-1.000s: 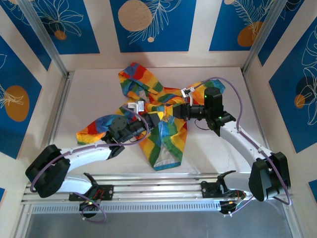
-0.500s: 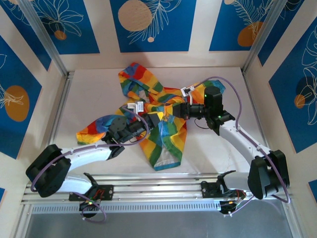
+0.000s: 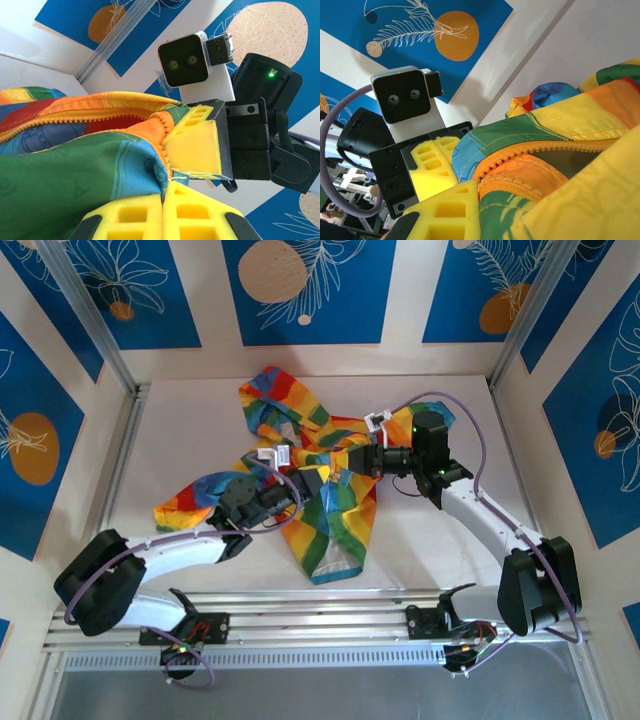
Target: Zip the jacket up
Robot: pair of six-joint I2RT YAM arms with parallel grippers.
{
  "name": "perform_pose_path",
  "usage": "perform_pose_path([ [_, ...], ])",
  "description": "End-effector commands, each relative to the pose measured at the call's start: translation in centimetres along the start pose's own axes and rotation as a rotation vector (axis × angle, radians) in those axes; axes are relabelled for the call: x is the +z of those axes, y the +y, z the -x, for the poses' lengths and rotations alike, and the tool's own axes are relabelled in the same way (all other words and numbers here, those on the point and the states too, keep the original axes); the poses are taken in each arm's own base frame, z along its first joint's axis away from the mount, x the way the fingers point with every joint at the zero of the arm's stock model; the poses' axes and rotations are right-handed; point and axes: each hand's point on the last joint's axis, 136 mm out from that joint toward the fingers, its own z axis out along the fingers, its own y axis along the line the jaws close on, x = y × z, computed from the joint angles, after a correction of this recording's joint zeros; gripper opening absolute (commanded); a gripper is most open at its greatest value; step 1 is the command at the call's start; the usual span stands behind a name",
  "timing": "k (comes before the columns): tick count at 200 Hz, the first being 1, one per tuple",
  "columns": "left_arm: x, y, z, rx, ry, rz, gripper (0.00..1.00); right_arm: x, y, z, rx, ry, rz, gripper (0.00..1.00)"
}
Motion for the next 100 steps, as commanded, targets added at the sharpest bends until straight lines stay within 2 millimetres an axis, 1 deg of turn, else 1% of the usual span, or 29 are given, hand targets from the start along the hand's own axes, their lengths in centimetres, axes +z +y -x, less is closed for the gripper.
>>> perform_pose_path([
  [1,-0.21,-1.06,1.11,0.008,-0.044,-0.038,0.00,-0.08,1.50,0.57,-0.045,0.014,0.056,0.00],
  [53,-0.16,-0.82,1.26,0.001,-0.052,-0.036,0.00,-0.17,1.83,0.35,-0.048,0.029,0.077,0.00],
  [77,-0.06,-1.02,1.47,0.002,-0.059,-0.042,0.00,-0.19,1.91,0.24,-0.047,0.034,0.080,0.00],
  [100,-0.08,-0.60,1.31,0.000,-0.057,-0.032,0.00,-0.27,2.02,0.36,-0.048,0.034,0.083,0.00],
])
